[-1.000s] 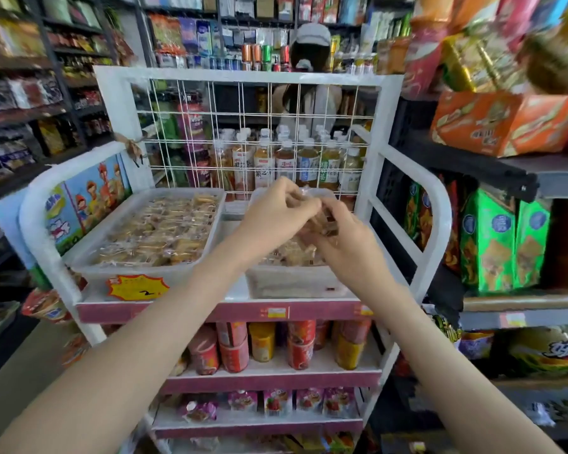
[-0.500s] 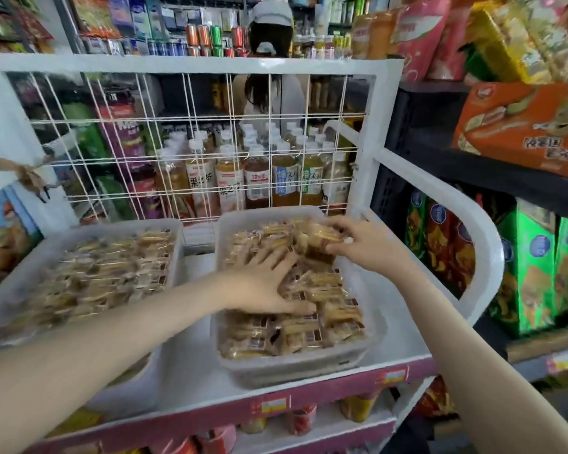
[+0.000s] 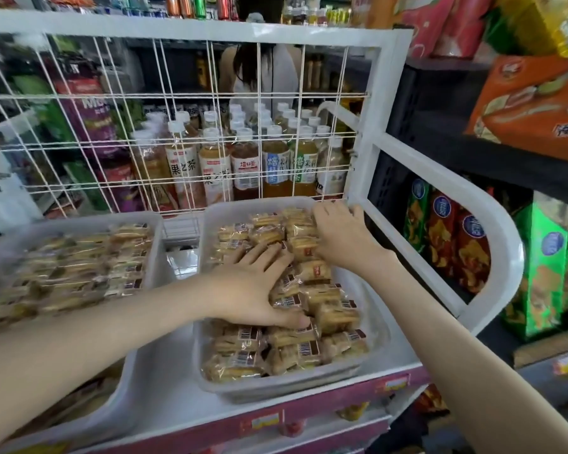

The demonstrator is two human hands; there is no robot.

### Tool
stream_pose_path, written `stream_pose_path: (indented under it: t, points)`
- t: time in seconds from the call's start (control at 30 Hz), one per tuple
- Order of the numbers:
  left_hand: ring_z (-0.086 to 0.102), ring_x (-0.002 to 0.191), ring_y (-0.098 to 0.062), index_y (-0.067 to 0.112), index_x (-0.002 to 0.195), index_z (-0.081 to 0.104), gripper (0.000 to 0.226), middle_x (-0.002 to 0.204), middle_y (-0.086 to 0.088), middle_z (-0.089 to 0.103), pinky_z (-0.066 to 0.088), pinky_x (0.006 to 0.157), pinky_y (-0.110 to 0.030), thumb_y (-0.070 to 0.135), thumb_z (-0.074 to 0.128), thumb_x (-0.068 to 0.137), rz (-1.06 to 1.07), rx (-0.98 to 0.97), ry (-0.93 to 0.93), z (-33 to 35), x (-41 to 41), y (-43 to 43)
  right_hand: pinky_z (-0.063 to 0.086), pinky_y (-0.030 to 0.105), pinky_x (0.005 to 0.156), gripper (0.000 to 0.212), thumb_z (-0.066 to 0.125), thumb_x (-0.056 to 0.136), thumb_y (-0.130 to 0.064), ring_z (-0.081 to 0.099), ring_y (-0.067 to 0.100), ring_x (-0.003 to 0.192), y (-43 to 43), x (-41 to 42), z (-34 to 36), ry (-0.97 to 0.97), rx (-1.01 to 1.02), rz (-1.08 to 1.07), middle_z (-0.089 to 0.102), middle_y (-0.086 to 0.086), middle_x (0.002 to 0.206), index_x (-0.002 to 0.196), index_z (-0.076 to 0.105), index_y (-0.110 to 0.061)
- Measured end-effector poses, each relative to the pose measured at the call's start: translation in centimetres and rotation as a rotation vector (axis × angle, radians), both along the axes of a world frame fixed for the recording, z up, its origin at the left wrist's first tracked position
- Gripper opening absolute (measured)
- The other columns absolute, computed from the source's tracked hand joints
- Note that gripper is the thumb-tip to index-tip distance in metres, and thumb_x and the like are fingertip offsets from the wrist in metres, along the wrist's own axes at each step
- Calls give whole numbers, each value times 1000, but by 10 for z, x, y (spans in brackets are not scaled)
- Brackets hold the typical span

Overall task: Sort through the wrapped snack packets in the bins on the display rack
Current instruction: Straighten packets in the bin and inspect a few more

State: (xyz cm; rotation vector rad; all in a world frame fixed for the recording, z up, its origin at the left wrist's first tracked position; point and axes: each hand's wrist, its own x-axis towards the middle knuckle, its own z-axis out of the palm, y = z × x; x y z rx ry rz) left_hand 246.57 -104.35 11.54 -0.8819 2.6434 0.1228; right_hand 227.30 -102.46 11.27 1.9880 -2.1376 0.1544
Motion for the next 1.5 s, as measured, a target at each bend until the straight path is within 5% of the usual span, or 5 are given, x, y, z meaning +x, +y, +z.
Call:
stream_pose_path:
  t: [0.43,0.97,1.13,1.33,1.5]
  points:
    - [-19,147,-17,31,152,-16,116,159,7,-23,-11,119,-44,92,27,63,92,34,-8,6,-1,12,16,33,97,31,44,97,-47,48,10,103,31,-3,1,-233,352,182,61,-10,101,112,60,-26]
    - [-6,149,-19,35,154,7,71,162,8,-6,-2,119,-48,68,19,93,336,-53,141,5,5,77,48,30,85,40,65,89,-29,58,16,97,133,-9,25,-462,-236,373,61,1,111,125,58,-14]
    - [61,106,-15,23,144,41,54,141,1,50,46,90,-29,49,43,98,429,-74,674,12,16,128,43,12,78,33,67,88,-25,54,4,89,172,15,17,-807,-501,325,59,-7,98,118,62,-11]
    - [44,92,23,28,123,52,28,106,31,48,34,75,-1,36,54,96,538,90,1223,8,34,199,48,14,74,20,64,90,-22,63,-2,85,221,68,1,-1348,-429,255,67,-13,93,110,63,-21]
    - [62,93,1,27,102,60,13,101,12,66,49,73,-11,31,65,90,747,351,1402,-22,77,231,52,25,83,13,52,98,-27,63,7,98,250,112,-28,-1493,-376,197,67,-7,103,103,62,-34]
